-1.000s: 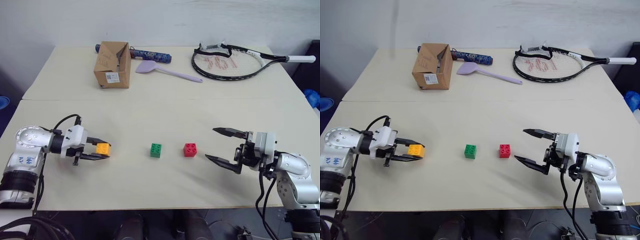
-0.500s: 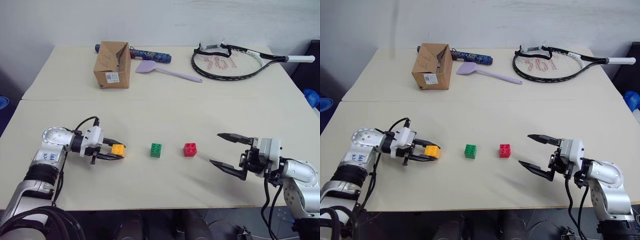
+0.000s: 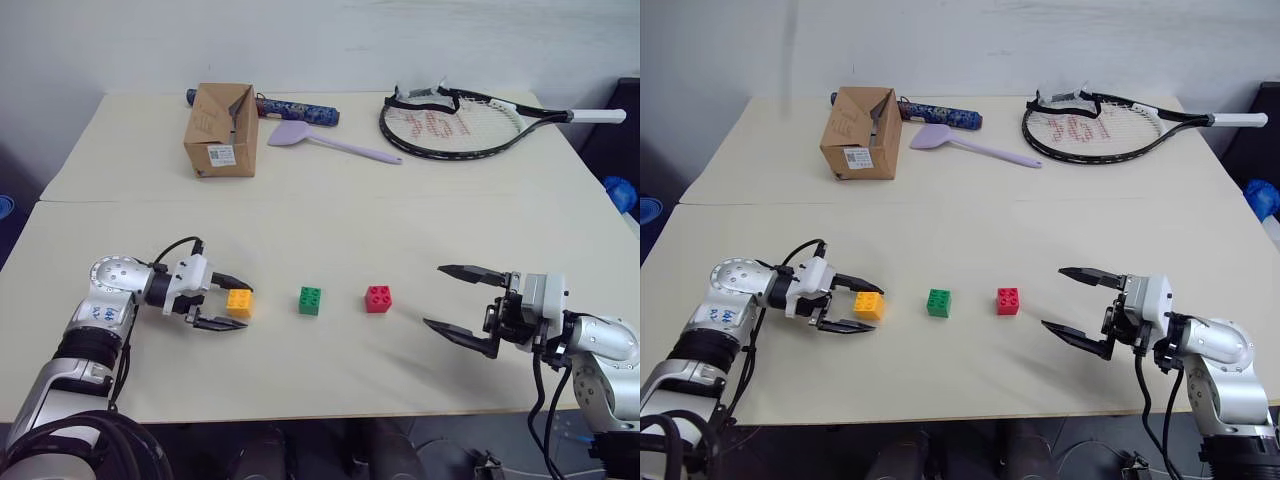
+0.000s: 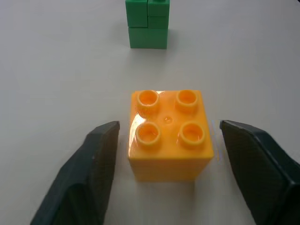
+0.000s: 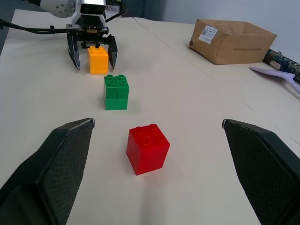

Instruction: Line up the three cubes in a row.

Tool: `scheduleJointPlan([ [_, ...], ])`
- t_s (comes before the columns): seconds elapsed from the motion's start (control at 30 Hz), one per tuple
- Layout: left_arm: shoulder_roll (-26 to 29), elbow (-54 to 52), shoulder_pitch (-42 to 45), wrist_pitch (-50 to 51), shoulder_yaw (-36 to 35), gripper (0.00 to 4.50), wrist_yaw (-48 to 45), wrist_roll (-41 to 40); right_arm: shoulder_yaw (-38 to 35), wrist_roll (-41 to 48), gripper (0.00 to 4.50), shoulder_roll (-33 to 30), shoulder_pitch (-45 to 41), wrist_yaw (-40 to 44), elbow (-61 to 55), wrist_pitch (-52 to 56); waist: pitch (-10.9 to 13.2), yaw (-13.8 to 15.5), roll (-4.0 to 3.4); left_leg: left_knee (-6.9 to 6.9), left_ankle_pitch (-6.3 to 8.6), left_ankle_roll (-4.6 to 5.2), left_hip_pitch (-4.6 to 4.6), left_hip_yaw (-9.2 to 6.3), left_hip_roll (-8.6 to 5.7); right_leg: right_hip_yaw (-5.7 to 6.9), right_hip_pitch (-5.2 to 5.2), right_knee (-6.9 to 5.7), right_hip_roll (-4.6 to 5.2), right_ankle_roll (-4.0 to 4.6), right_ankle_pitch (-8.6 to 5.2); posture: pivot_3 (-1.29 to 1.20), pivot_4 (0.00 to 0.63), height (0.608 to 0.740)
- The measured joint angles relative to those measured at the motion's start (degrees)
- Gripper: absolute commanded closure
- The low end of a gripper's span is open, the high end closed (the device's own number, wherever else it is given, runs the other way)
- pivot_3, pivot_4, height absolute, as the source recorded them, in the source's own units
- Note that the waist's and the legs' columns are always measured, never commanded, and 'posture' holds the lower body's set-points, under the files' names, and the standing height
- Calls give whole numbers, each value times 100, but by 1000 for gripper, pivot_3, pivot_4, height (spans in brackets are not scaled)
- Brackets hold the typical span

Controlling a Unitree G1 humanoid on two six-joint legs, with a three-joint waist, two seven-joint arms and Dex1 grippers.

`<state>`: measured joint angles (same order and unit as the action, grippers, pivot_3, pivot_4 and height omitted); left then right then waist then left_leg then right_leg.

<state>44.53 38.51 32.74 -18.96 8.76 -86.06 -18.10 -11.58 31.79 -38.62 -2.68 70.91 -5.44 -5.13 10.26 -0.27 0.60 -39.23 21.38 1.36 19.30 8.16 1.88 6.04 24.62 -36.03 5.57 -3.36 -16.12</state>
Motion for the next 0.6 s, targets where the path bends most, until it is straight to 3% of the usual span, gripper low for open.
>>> scheduleJointPlan([
  [0.1,297,-302,-453,11,-440,17,47,-83,-16,5,0,-44,13,113,147,-1,0,-18,0,0,1,-1,0,0,3,-3,2,1,0,0,0,0,150,740],
  [0.23,885,-1316,-2227,78,-1815,17,1024,-161,-356,10,0,-319,186,365,458,-174,1,-111,-1,11,6,0,-1,-7,11,-4,-1,5,7,1,0,0,150,740],
  [0.37,992,-2698,-4079,994,-3153,17,1603,-551,-647,-35,0,-595,-6,637,1060,-438,2,-132,-1,10,11,5,-11,-8,5,-7,-8,20,23,1,-1,0,150,740],
  [0.47,882,-3653,-4861,1571,-3577,17,1856,-746,-667,-152,0,-740,-389,917,1537,-699,6,-96,-11,10,13,1,-12,-16,-2,-2,-9,16,33,3,-2,0,150,740],
  [0.6,537,-4367,-5112,1962,-3598,17,2183,-826,-632,-162,0,-800,-849,1220,1984,-817,7,-31,-25,11,13,-5,-12,-19,-2,3,-7,9,32,9,-5,0,150,740],
])
